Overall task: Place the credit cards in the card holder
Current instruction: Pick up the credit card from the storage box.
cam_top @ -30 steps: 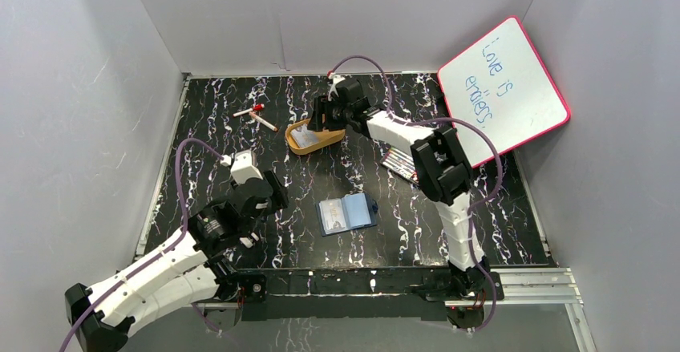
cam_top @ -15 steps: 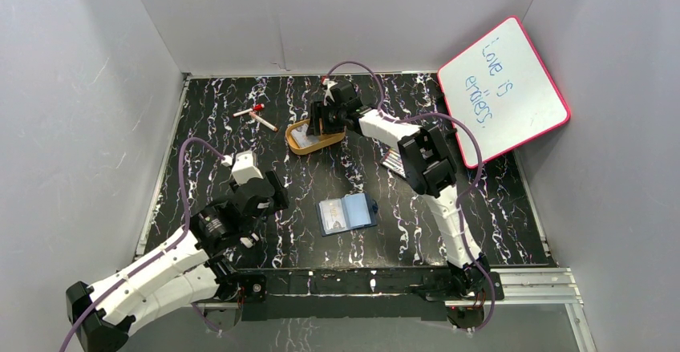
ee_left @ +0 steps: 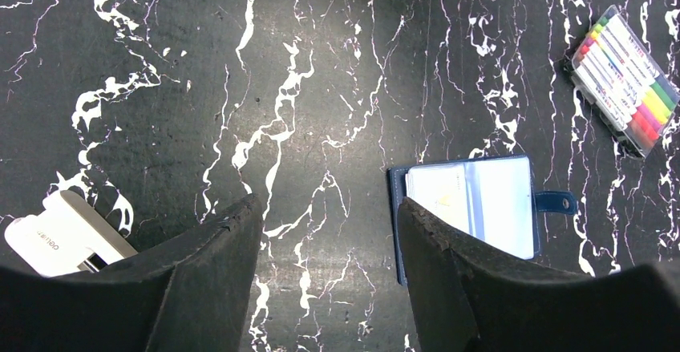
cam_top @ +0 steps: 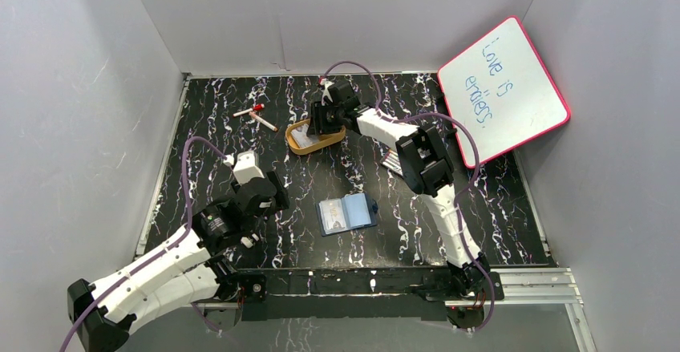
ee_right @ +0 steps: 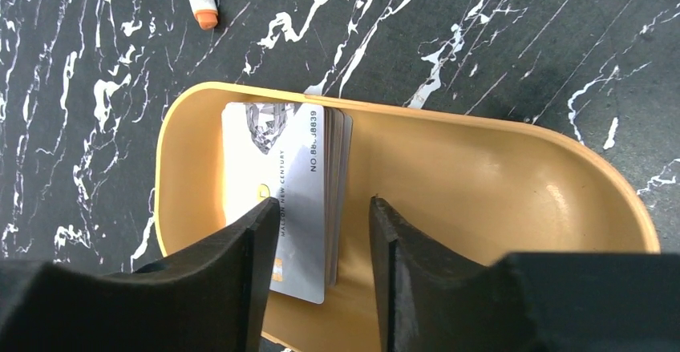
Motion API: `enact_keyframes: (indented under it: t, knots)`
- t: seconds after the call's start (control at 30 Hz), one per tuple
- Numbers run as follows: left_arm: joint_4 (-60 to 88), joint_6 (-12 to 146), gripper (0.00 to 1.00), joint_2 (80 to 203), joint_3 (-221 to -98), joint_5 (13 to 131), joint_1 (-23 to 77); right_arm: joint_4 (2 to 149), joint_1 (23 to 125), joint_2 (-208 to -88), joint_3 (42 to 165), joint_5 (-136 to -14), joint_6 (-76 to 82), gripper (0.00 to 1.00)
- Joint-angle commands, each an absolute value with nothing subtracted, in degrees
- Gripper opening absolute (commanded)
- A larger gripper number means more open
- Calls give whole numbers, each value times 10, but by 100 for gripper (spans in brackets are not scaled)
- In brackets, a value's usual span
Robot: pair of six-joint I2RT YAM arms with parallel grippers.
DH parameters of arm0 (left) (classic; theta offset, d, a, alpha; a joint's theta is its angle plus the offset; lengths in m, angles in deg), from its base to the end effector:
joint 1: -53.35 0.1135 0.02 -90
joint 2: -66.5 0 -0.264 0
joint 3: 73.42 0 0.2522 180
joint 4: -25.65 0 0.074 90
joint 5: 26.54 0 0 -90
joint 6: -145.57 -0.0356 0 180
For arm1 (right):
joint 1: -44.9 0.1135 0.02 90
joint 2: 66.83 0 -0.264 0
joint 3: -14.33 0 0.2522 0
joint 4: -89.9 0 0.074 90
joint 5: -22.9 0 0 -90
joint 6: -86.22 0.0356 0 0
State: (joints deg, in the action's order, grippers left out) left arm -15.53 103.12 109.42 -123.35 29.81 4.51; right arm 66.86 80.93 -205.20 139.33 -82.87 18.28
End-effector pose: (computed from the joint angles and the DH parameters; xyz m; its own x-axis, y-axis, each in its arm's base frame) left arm 0.1220 -0.1095 0.2659 -0.4893 -0.3735 -0.7881 -0.0534 0.9148 -0.4004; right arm 0.4390 0.3312 0.1663 -0.7239 -0.0796 -0.6853 -0.5083 0.7332 0.4518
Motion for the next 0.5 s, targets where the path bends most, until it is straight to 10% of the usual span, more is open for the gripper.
enact_keyframes:
  t: [0.0,0.47]
  knots:
    - [-156,1027,60,1095,-1245,281,47,654,809,-2062,1425,-823,167,56]
    - [-154,1026,59,1095,-1243,282,47,673,808,-2042,1402,-811,175,31]
